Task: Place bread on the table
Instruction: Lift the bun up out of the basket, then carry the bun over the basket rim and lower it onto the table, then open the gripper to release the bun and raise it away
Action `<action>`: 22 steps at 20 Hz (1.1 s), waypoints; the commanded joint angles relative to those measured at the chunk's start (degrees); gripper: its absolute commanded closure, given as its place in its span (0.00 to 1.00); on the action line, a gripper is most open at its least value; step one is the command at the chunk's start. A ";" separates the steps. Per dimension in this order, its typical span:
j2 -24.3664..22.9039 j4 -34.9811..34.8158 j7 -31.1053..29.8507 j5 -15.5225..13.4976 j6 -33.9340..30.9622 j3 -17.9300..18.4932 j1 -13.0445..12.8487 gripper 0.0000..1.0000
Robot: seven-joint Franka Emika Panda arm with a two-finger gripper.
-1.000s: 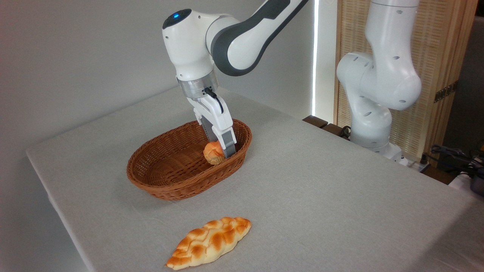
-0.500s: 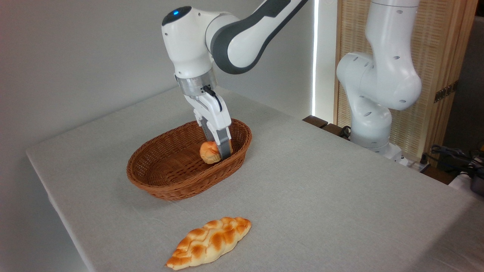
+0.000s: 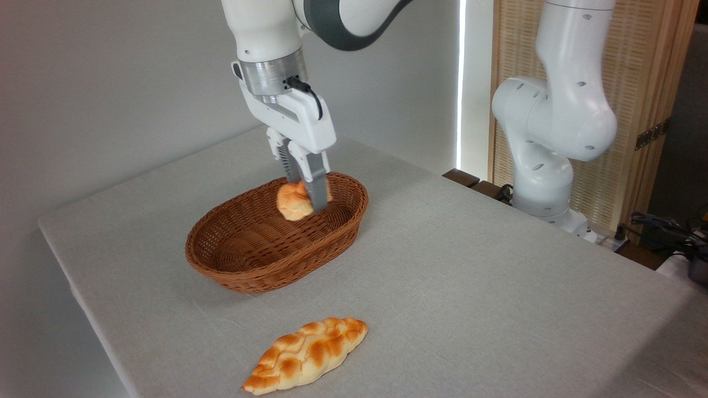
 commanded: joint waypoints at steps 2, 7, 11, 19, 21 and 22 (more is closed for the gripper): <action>-0.56 -0.34 6.21 6.94 -5.73 3.32 0.60 0.62; -0.56 -5.86 9.49 7.03 -0.49 7.64 1.05 0.59; -0.30 -12.81 9.22 6.94 6.39 7.91 1.75 0.22; -0.47 -13.18 9.40 6.85 7.19 7.99 1.84 0.00; -0.56 -13.09 9.40 7.03 6.93 7.99 2.10 0.00; -0.65 -13.09 9.23 7.03 6.84 7.99 2.19 0.00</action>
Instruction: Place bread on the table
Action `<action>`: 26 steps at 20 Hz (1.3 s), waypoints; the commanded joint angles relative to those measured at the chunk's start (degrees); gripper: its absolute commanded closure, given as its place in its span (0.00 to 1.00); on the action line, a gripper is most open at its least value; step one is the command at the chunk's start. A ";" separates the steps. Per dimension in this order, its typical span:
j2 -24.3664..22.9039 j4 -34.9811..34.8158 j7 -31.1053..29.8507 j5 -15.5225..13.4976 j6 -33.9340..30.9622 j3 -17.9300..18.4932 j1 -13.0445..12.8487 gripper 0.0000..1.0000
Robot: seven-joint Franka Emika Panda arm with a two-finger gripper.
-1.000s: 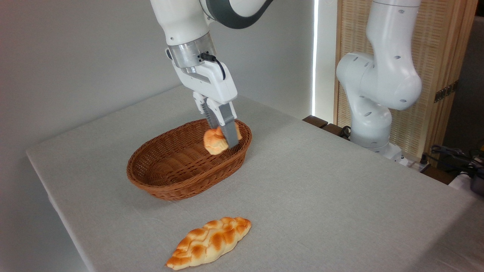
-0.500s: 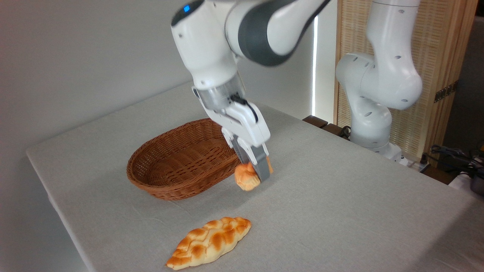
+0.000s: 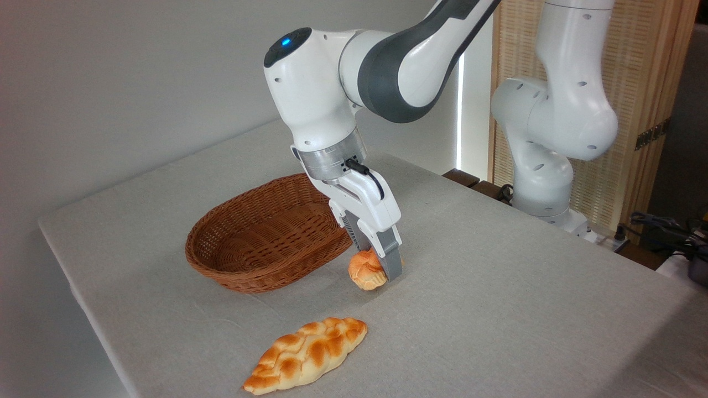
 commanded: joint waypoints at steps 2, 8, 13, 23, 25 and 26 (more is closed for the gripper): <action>-1.26 0.50 0.48 1.47 -2.28 0.31 0.30 0.00; -1.26 2.18 0.57 3.14 -5.81 0.31 0.30 0.00; -1.26 9.36 0.40 2.53 -9.04 1.10 0.39 0.00; 6.64 37.58 -1.44 -11.71 -17.14 -9.35 11.63 0.00; 7.53 38.13 -1.54 -11.54 -17.58 -9.45 11.64 0.00; 7.70 38.04 -1.53 -11.36 -18.02 -9.36 11.64 0.00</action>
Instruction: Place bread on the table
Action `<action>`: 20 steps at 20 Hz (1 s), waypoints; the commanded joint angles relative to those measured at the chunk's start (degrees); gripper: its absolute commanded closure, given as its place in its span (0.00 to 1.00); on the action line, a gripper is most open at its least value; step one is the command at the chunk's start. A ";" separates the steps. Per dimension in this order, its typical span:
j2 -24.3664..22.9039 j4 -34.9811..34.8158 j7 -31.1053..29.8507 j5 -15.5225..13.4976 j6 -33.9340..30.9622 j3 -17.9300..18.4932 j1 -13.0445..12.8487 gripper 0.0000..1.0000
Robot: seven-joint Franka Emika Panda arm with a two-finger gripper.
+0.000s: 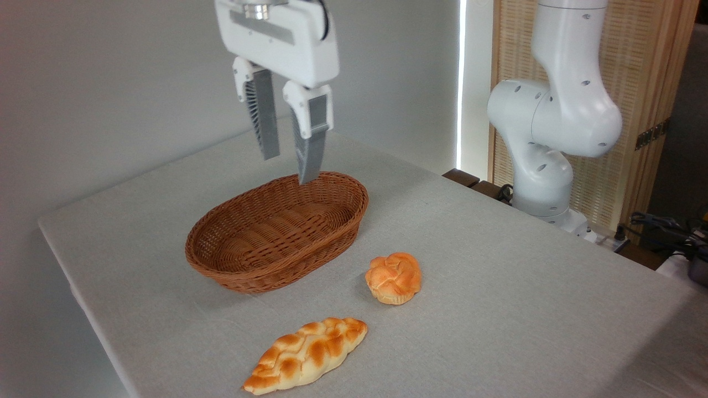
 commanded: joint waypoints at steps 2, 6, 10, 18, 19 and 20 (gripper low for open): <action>4.66 3.62 -0.08 -0.57 -3.62 -0.70 1.49 0.00; 4.76 3.18 0.45 2.42 -3.62 -0.27 0.88 0.00; 4.58 3.18 0.62 2.68 -3.53 0.88 0.18 0.00; 4.67 3.18 0.62 3.30 -3.53 4.13 -3.08 0.00; 4.58 3.18 0.62 3.30 -3.54 4.13 -3.08 0.00; 4.58 3.10 0.62 3.30 -3.54 4.13 -3.08 0.00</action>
